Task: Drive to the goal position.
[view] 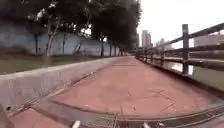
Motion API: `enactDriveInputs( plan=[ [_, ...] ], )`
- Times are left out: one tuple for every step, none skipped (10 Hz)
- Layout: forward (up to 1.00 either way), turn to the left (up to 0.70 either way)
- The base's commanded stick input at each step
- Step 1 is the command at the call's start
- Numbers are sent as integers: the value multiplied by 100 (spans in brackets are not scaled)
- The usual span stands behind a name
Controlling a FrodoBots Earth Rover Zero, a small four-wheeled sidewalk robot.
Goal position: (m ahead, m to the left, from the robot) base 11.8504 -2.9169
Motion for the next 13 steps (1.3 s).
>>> enactDriveInputs(
  plan=[
    [70, 0],
    [70, 0],
    [70, -1],
    [70, -5],
    [70, -16],
    [70, -14],
    [70, -5],
    [70, 0],
    [70, 0],
    [70, 0],
    [70, -1],
    [70, -11],
    [70, -34]
  ],
)
